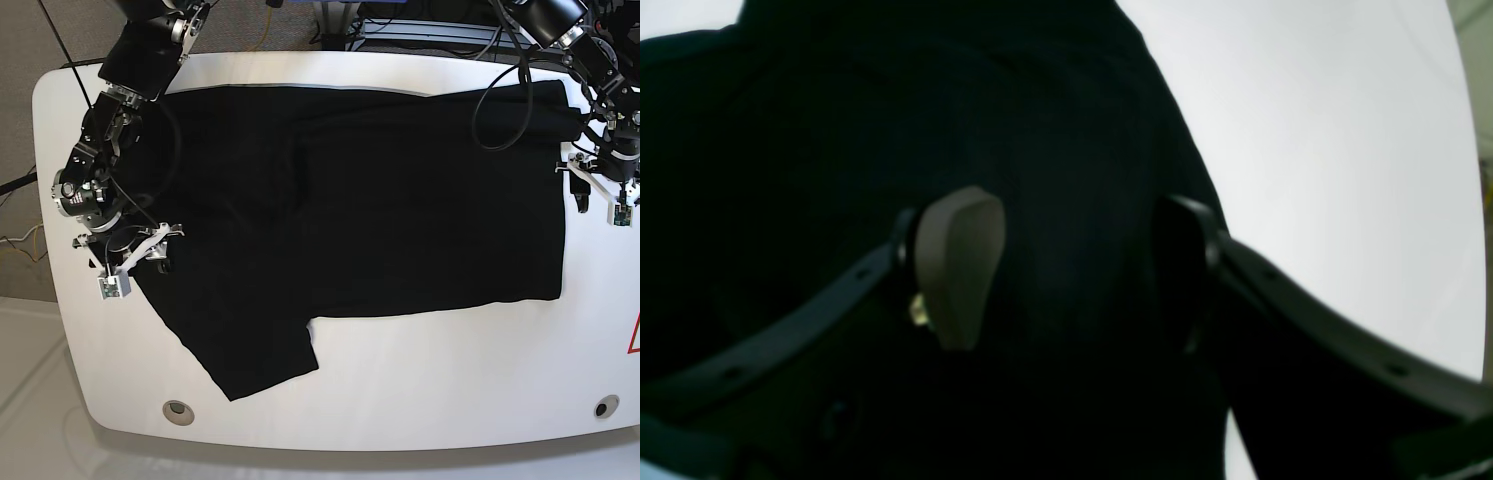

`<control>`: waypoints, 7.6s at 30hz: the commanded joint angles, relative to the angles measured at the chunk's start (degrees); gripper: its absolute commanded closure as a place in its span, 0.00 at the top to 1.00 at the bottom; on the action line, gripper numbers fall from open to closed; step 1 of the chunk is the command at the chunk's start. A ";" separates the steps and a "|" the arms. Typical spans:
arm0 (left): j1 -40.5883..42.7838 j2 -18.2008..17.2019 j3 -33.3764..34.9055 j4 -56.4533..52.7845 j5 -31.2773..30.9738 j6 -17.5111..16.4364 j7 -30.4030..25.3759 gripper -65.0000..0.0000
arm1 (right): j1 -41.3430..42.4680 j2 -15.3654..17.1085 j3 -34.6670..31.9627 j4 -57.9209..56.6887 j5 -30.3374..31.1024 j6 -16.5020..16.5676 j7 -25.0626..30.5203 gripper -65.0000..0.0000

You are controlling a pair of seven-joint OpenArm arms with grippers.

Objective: Fold the T-shirt properly
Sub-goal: 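Move both grippers along the shirt's side edges toward the hem, then lower both grippers onto the hem edge of the shirt, then close both grippers on the hem edge of the black shirt, then lift the hem with both grippers and fold it toward the collar edge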

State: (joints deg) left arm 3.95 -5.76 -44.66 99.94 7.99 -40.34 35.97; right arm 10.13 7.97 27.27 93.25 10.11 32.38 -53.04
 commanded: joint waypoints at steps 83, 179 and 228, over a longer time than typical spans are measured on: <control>-20.16 -4.83 -0.30 -25.35 16.93 0.34 -23.79 0.60 | 24.11 7.20 0.12 -70.97 -28.44 -1.13 48.68 0.75; -30.19 -1.14 -6.02 -59.37 16.49 0.34 -33.64 0.60 | 23.85 5.88 0.03 -70.97 -34.33 7.62 46.75 0.00; -31.51 -1.05 2.77 -52.95 16.58 0.34 -33.55 0.03 | 30.79 2.54 0.03 -70.88 -34.24 7.14 46.66 0.00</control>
State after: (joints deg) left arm -26.04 -6.15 -42.35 45.82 25.63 -39.90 3.60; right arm 38.98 10.98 27.40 22.04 -23.18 39.46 -4.99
